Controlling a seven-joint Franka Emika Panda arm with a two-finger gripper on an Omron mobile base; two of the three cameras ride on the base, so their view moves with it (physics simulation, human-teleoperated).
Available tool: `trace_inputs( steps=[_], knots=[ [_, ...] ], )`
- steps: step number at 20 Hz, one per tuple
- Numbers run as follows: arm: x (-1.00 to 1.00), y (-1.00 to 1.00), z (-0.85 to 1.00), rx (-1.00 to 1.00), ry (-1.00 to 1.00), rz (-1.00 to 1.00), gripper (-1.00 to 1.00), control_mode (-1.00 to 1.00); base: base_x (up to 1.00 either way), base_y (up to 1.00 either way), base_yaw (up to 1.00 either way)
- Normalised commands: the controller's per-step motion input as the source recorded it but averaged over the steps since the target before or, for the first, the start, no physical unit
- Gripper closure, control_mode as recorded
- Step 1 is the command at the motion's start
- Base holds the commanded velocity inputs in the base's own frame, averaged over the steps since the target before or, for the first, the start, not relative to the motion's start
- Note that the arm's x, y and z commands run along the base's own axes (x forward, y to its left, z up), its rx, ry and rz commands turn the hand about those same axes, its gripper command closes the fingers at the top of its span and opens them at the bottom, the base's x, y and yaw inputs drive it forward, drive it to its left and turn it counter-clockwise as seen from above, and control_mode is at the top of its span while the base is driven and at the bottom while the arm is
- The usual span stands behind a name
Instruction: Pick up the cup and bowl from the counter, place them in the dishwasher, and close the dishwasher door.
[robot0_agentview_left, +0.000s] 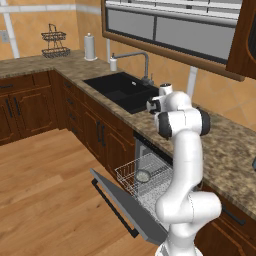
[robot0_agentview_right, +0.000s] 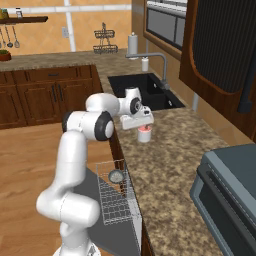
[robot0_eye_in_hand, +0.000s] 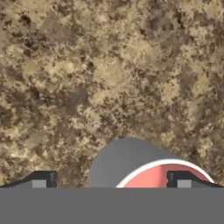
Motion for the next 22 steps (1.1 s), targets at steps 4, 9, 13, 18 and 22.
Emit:
trace_inputs(
  steps=[4, 9, 13, 18, 22],
  knots=[
    [-0.47, 0.0, -0.2, 0.0, 0.07, 0.0, -1.0, -1.0, 0.0, 0.0, 0.0],
    [-0.54, 0.03, -0.07, 0.0, 0.06, 0.0, 1.0, -1.0, 0.0, 0.0, 0.0],
    [-0.43, 0.05, 0.0, 0.0, 0.0, 0.0, 1.0, -1.0, 0.0, 0.0, 0.0],
    [-0.63, 0.21, 0.0, 0.0, 0.0, 0.0, 1.0, -1.0, 0.0, 0.0, 0.0],
    [-0.66, 0.3, 0.02, 0.0, -0.01, 0.0, 1.0, -1.0, 0.0, 0.0, 0.0]
  ],
)
